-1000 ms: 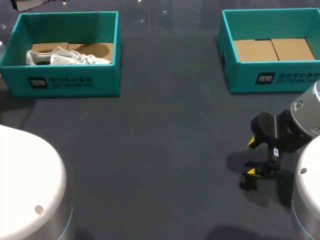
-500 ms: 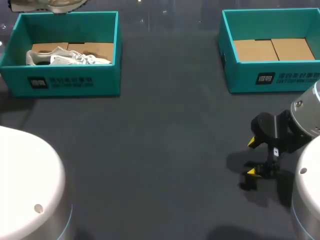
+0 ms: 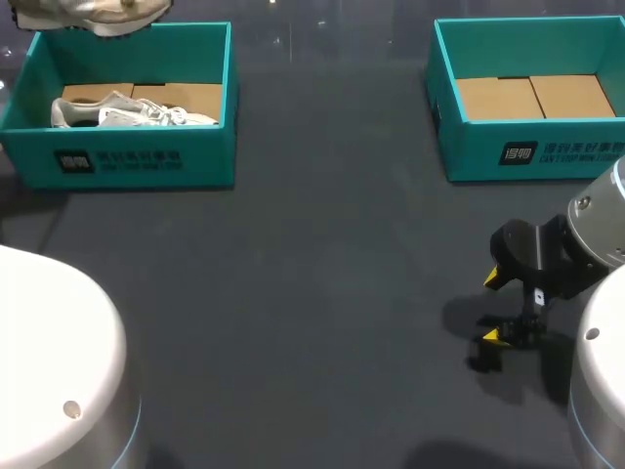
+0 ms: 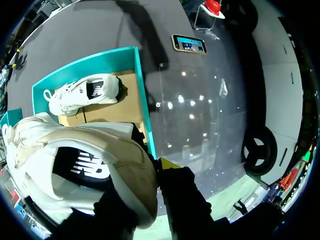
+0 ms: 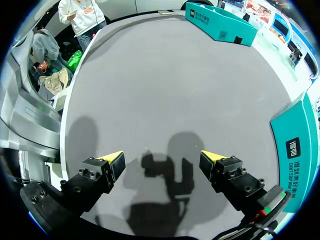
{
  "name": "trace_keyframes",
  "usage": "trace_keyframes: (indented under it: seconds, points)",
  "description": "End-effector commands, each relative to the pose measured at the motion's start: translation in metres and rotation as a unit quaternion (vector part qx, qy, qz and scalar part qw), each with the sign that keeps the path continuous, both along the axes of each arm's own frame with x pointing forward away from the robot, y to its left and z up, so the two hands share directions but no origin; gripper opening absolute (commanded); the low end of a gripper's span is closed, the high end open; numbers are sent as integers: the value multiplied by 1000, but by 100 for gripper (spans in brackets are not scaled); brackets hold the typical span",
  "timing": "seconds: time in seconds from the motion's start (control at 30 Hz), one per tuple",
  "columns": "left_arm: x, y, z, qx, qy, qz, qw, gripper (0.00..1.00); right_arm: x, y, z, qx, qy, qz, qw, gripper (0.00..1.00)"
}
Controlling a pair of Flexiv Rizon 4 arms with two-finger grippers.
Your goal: Take the shoe out of the shoebox, open the shoe tongue, remove and reinsert the insole, then place the shoe into the shoebox
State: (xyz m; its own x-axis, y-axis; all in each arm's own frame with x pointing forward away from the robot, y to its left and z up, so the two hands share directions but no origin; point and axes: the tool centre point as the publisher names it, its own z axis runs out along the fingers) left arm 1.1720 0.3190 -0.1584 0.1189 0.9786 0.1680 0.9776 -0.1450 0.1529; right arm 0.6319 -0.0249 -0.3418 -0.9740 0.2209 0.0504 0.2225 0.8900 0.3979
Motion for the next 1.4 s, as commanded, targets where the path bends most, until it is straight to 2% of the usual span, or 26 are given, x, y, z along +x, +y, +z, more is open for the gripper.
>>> trace_keyframes:
  seconds: [0.03, 0.23, 0.37, 0.8, 1.03, 1.4]
  points:
    - [7, -13, -21, 17, 11, 11, 1000, 0, -2, 0, 1, -1, -1, -1, 1000, 100]
    - [9, -17, -46, 36, 21, 27, 999, 0, -2, 0, 1, -1, -1, -1, 1000, 100]
    - [12, -8, -61, 50, 22, 53, 997, 0, -2, 0, 1, -1, -1, -1, 1000, 100]
    - [12, -8, -61, 50, 22, 53, 997, 0, -2, 0, 1, -1, -1, -1, 1000, 100]
    - [10, -16, -96, 64, 50, 70, 994, 0, -2, 0, 1, -1, -1, -1, 1000, 100]
    - [12, -22, -117, 67, 62, 87, 992, 0, -2, 0, 1, -1, -1, -1, 1000, 100]
